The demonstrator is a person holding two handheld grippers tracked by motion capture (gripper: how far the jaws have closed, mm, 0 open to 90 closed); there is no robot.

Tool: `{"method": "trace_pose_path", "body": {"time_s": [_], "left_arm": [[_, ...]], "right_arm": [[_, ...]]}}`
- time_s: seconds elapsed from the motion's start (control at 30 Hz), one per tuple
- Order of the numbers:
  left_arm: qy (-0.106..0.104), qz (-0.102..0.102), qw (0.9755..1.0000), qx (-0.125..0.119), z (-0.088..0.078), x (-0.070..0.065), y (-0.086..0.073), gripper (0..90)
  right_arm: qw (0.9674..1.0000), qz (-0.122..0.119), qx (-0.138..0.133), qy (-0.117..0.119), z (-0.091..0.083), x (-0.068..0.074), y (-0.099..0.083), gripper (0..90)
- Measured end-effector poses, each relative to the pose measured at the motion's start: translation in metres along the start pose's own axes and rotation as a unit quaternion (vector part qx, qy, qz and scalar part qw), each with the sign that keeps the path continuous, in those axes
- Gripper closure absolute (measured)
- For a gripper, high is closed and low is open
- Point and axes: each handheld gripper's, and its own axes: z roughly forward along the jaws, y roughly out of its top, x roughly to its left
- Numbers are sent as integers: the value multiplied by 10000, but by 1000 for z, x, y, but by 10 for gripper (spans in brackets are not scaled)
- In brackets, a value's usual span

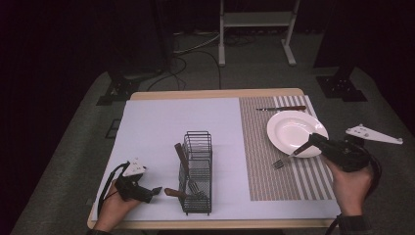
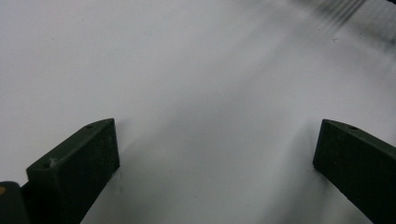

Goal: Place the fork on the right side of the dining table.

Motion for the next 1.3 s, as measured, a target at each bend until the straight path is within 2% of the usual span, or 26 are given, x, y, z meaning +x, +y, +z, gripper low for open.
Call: {"method": "trace_pose_path", "body": {"time_s": [0.3,0.57,0.97,1.3], "left_arm": [[-2,1,10000,2,0,0,0,0],[2,-3,10000,-6,0,0,0,0],[-2,1,10000,2,0,0,0,0],[-1,-3,10000,1,0,0,0,0]], "right_arm": [[9993,-105,60,-351,0,-2,-4,746],[9979,-12,135,-632,-2,-11,-11,705],[9958,184,292,-853,-2,-26,-19,657],[9937,255,422,-1007,0,-38,-28,606]]}}
